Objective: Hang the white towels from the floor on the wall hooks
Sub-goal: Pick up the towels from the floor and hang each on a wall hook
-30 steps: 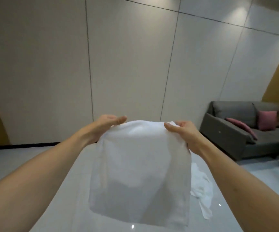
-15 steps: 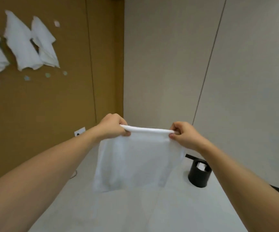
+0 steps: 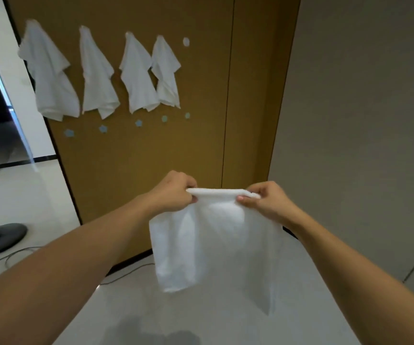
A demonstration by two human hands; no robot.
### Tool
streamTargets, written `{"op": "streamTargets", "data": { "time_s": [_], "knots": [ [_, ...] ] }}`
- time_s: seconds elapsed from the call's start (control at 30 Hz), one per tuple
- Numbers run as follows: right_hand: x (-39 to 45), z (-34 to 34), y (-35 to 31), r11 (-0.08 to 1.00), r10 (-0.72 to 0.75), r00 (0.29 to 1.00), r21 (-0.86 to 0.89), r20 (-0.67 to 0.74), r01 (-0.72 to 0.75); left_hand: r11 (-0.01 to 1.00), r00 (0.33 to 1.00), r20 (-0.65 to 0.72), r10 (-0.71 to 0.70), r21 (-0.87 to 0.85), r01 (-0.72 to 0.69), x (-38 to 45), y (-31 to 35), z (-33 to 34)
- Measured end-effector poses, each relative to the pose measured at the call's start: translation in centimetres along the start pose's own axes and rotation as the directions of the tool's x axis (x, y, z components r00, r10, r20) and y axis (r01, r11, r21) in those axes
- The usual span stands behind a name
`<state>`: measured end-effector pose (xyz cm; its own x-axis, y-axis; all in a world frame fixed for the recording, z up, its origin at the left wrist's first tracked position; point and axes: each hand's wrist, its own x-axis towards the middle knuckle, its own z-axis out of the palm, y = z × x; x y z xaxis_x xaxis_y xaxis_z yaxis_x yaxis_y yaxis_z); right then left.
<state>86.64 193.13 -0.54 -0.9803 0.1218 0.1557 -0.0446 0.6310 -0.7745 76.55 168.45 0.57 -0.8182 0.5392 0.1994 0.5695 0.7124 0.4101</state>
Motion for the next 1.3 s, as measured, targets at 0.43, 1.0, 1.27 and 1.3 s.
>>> {"op": "streamTargets", "data": {
  "time_s": [0.43,1.0,1.27,1.3],
  "knots": [
    [27.4,3.5,0.3,0.983,-0.100,0.992,-0.160,-0.072,0.088,0.977,0.986,-0.168,-0.022,-0.211,-0.014,22.8,-11.7,-2.3],
    [58.8,3.6,3.7,0.993,-0.105,0.990,0.049,-0.097,0.110,0.946,0.956,-0.290,-0.045,-0.320,-0.052,50.3,-20.0,-3.0],
    [76.6,-0.3,4.2,0.959,-0.280,0.956,0.011,-0.091,0.282,0.986,0.942,-0.323,-0.093,-0.161,0.042,66.3,-22.5,-5.8],
    [78.5,-1.2,3.8,0.948,-0.317,0.944,0.006,-0.090,0.319,0.986,0.932,-0.347,-0.102,-0.163,0.048,68.0,-22.5,-6.4]
  ]
}}
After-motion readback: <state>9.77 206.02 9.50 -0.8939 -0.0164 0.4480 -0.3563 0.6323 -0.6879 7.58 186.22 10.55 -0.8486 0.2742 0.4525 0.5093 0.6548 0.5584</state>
